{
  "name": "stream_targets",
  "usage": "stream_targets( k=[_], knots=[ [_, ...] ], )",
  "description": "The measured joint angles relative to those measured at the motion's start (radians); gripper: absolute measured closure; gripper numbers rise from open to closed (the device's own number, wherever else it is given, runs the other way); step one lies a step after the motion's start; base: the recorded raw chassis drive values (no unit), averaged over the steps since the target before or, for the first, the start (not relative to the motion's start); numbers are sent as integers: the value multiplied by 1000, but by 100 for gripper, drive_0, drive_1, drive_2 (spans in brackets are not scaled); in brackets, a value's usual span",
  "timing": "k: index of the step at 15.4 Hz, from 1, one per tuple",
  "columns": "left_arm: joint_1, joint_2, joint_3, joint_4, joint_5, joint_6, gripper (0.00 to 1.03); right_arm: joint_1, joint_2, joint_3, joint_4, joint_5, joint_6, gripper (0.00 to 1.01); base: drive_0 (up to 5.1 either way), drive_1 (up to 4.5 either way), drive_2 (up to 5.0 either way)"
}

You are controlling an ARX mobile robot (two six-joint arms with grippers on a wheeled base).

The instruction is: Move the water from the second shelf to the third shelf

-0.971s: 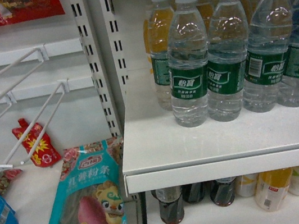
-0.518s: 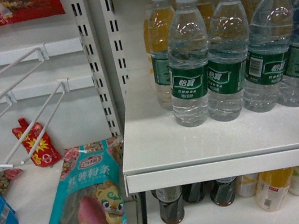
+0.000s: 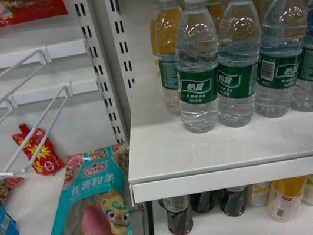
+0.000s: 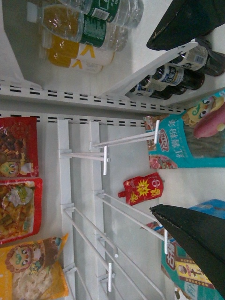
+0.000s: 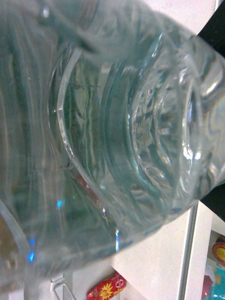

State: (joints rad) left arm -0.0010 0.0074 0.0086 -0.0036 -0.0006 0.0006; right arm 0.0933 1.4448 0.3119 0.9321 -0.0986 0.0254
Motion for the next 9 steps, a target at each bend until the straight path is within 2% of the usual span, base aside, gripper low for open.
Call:
stream_targets(
  k=[2, 5, 7, 9],
  knots=[
    [0, 0, 0, 0, 0, 0, 5, 0, 88, 17, 55, 0, -2, 62, 0, 0, 0],
    [0, 0, 0, 0, 0, 0, 5, 5, 179, 71, 52, 5, 3, 62, 0, 0, 0],
    [0, 0, 0, 0, 0, 0, 5, 20, 206, 122, 38, 10, 10, 62, 0, 0, 0],
    [0, 0, 0, 0, 0, 0, 5, 45, 285, 227, -11, 20, 19, 62, 0, 0, 0]
  ],
)
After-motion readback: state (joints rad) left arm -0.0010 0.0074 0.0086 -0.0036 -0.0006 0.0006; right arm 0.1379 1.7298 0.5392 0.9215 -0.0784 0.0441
